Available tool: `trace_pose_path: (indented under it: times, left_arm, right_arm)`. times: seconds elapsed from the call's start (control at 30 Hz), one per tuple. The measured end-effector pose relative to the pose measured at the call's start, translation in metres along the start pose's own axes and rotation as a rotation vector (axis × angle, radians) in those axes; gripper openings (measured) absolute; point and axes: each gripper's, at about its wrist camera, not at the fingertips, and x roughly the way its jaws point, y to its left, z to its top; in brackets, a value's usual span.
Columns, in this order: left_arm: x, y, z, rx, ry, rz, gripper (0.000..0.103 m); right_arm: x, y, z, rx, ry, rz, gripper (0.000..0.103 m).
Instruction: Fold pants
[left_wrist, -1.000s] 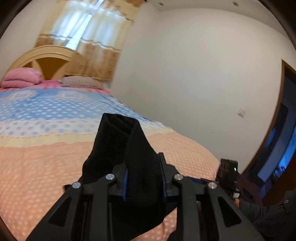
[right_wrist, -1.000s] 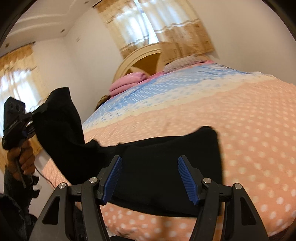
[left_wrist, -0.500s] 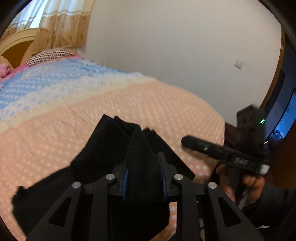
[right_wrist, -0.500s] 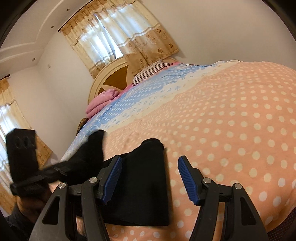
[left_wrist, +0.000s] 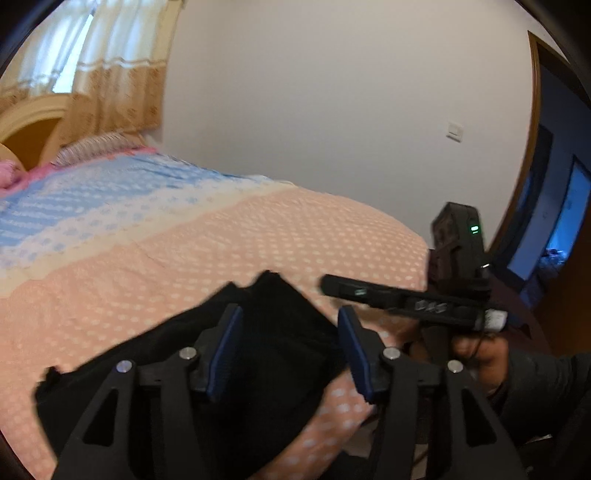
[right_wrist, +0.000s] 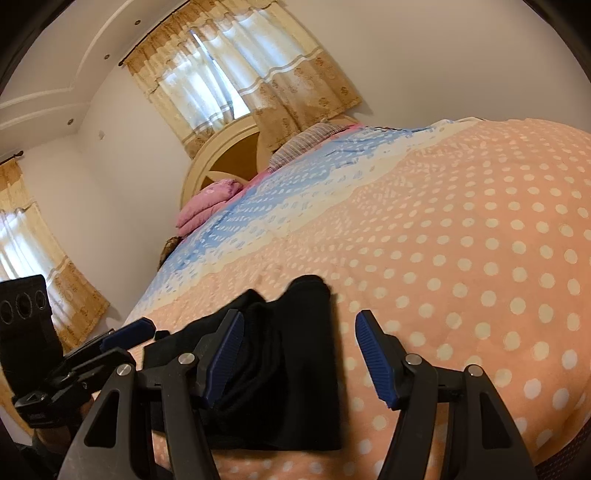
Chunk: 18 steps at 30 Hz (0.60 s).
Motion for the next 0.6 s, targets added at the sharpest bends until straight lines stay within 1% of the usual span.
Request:
trace_pose_path:
  times: [0.03, 0.1, 0.13, 0.2, 0.27, 0.33, 0.37, 0.43, 0.5, 0.53, 0.57, 0.6]
  left_arm:
    - [-0.005, 0.006, -0.002, -0.004, -0.006, 0.026, 0.056]
    - [-0.011, 0.022, -0.008, -0.033, -0.015, 0.077, 0.061]
    - [-0.014, 0.031, -0.011, -0.048, -0.018, 0.113, 0.064]
    - [-0.015, 0.048, -0.018, -0.080, -0.017, 0.175, 0.065]
    - [-0.016, 0.066, -0.026, -0.130, -0.011, 0.213, 0.066]
    - [-0.018, 0.078, -0.033, -0.149, -0.006, 0.280, 0.071]
    - [-0.016, 0.082, -0.037, -0.150, -0.001, 0.305, 0.071]
    - [-0.012, 0.092, -0.043, -0.185, 0.018, 0.319, 0.071]
    - [-0.009, 0.099, -0.050, -0.214, 0.027, 0.322, 0.071]
    - [-0.006, 0.100, -0.052, -0.214, 0.033, 0.331, 0.071]
    - [-0.006, 0.101, -0.055, -0.210, 0.038, 0.339, 0.071]
    - [-0.005, 0.101, -0.057, -0.206, 0.044, 0.347, 0.071]
  right_arm:
    - [0.000, 0.006, 0.000, -0.010, 0.010, 0.018, 0.064]
    - [0.005, 0.018, -0.001, -0.039, 0.045, 0.056, 0.064]
    - [0.006, 0.025, -0.002, -0.053, 0.058, 0.060, 0.064]
    - [0.012, 0.038, -0.004, -0.087, 0.092, 0.037, 0.064]
    - [0.019, 0.040, -0.006, -0.091, 0.126, 0.023, 0.064]
    - [0.028, 0.039, -0.009, -0.083, 0.165, -0.001, 0.064]
    - [0.033, 0.037, -0.010, -0.078, 0.183, -0.004, 0.064]
    - [0.042, 0.036, -0.014, -0.070, 0.228, -0.001, 0.064]
    - [0.049, 0.040, -0.018, -0.089, 0.255, -0.015, 0.064]
    - [0.051, 0.044, -0.020, -0.106, 0.261, -0.009, 0.060]
    - [0.053, 0.046, -0.020, -0.116, 0.274, 0.001, 0.052]
    - [0.056, 0.051, -0.022, -0.136, 0.292, 0.002, 0.031]
